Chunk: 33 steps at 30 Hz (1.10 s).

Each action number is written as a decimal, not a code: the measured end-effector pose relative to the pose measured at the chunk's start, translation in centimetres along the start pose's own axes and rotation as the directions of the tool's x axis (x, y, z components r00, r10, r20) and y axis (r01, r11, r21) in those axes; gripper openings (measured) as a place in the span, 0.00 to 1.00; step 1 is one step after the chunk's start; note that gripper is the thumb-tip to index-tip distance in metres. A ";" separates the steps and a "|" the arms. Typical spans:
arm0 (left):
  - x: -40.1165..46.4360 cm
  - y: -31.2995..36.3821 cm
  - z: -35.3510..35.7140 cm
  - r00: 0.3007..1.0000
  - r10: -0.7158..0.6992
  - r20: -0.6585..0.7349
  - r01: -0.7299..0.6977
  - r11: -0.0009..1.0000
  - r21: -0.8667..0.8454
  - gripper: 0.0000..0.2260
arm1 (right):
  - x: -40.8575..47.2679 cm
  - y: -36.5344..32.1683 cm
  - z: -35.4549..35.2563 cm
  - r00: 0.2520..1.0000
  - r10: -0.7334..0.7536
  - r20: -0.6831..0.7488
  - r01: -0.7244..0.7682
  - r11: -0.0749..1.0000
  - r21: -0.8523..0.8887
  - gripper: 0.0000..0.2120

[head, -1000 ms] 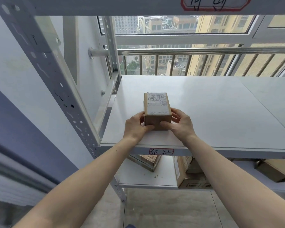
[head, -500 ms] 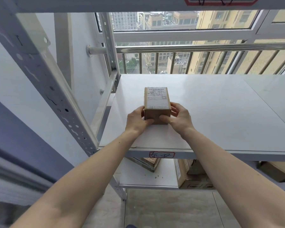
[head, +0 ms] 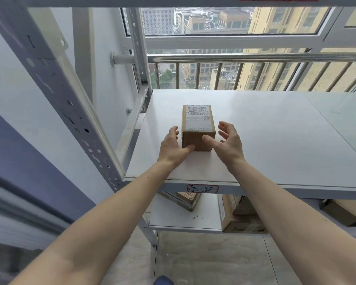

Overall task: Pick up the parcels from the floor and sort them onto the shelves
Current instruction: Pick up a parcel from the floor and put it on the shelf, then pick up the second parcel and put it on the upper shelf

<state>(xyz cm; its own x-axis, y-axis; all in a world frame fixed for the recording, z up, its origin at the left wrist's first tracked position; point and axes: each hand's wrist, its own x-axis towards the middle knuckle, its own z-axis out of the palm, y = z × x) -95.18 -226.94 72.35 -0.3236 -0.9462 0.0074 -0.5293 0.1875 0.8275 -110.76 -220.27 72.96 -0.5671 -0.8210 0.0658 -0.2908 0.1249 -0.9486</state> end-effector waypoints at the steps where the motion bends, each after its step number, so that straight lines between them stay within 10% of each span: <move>1: -0.3 0.0 0.0 1.000 -0.002 -0.022 0.002 1.000 -0.009 0.36 | -0.3 -0.1 0.1 1.000 -0.015 -0.020 0.015 1.000 -0.002 0.33; 16: -7.6 -0.9 -2.6 0.834 -0.040 -0.551 -0.109 0.966 -0.235 0.14 | -7.4 -2.6 9.1 0.787 -0.556 -0.266 0.525 0.831 -0.185 0.11; 33: -24.1 -10.3 -5.6 0.386 -0.389 -0.837 0.173 0.921 -0.348 0.11 | -22.6 -0.6 16.5 0.643 -0.673 0.366 0.676 0.723 0.143 0.12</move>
<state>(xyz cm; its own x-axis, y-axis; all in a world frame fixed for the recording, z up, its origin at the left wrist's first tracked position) -77.56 -207.57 66.83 0.7373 -0.6585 0.1510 -0.2702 -0.0826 0.9592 -85.08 -210.96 66.90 0.1136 -0.8156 0.5673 -0.4831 -0.5443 -0.6858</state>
